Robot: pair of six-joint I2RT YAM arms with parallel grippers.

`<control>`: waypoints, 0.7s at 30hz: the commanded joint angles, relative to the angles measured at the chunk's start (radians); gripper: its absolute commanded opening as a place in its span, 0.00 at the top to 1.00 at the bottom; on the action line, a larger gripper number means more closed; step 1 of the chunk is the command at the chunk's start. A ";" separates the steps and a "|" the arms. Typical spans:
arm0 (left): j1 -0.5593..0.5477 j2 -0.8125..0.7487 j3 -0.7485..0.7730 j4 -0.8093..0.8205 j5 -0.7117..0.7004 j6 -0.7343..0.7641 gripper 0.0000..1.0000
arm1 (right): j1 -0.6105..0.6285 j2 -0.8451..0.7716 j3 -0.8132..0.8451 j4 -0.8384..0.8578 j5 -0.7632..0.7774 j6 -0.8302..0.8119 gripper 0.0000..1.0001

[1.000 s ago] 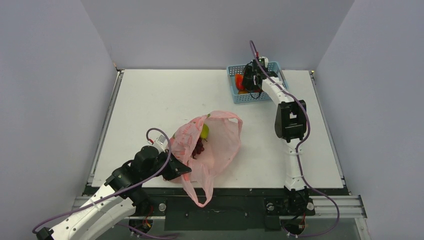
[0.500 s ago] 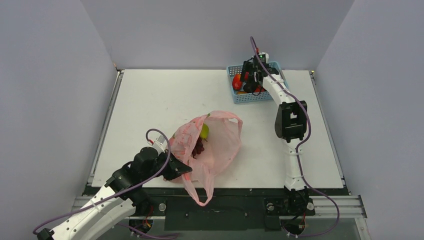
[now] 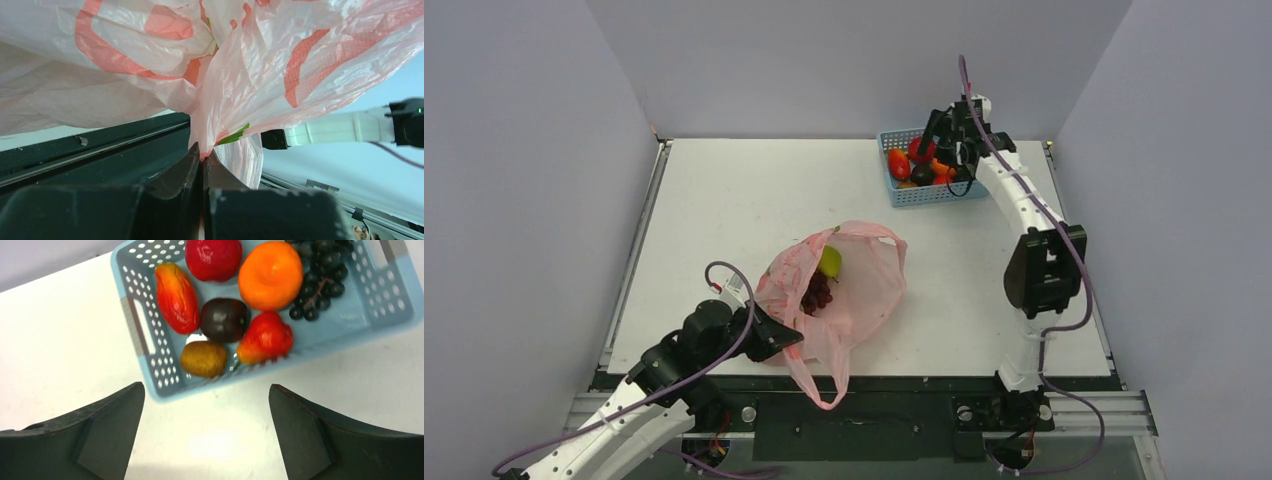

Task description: Take the fake fruits out of the plastic bag

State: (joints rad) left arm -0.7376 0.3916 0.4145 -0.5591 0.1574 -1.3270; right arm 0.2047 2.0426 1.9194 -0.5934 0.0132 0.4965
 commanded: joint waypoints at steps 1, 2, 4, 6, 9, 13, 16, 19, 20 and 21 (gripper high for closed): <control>0.004 -0.031 0.003 -0.022 -0.023 -0.021 1.00 | 0.021 -0.223 -0.226 0.024 -0.044 0.098 0.10; 0.003 -0.039 0.004 -0.026 -0.023 -0.020 1.00 | 0.033 -0.256 -0.267 0.040 -0.056 0.103 0.10; 0.004 -0.047 0.010 -0.039 -0.022 -0.014 1.00 | 0.058 -0.355 -0.391 0.052 -0.077 0.094 0.11; 0.003 -0.045 0.013 -0.044 -0.021 -0.012 1.00 | 0.091 -0.459 -0.522 0.057 -0.088 0.080 0.11; 0.003 -0.027 0.020 -0.026 -0.013 -0.007 1.00 | 0.147 -0.649 -0.728 0.065 -0.098 0.068 0.12; 0.003 0.025 0.037 -0.003 -0.011 0.009 1.00 | 0.255 -0.894 -0.937 0.049 -0.089 0.071 0.12; 0.002 0.057 0.045 0.032 -0.008 0.018 1.00 | 0.329 -1.076 -1.054 0.012 -0.116 0.075 0.16; 0.000 0.103 0.054 0.052 -0.002 0.031 1.00 | 0.413 -1.198 -1.106 -0.035 -0.143 0.064 0.20; 0.001 0.111 0.060 0.061 0.001 0.035 1.00 | 0.431 -1.257 -1.120 -0.055 -0.133 0.062 0.20; 0.001 0.123 0.061 0.064 0.001 0.042 1.00 | 0.466 -1.282 -1.125 -0.062 -0.128 0.059 0.20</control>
State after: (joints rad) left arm -0.7380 0.4789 0.4198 -0.5709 0.1539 -1.3201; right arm 0.5800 0.8829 0.8310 -0.6163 -0.1055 0.5629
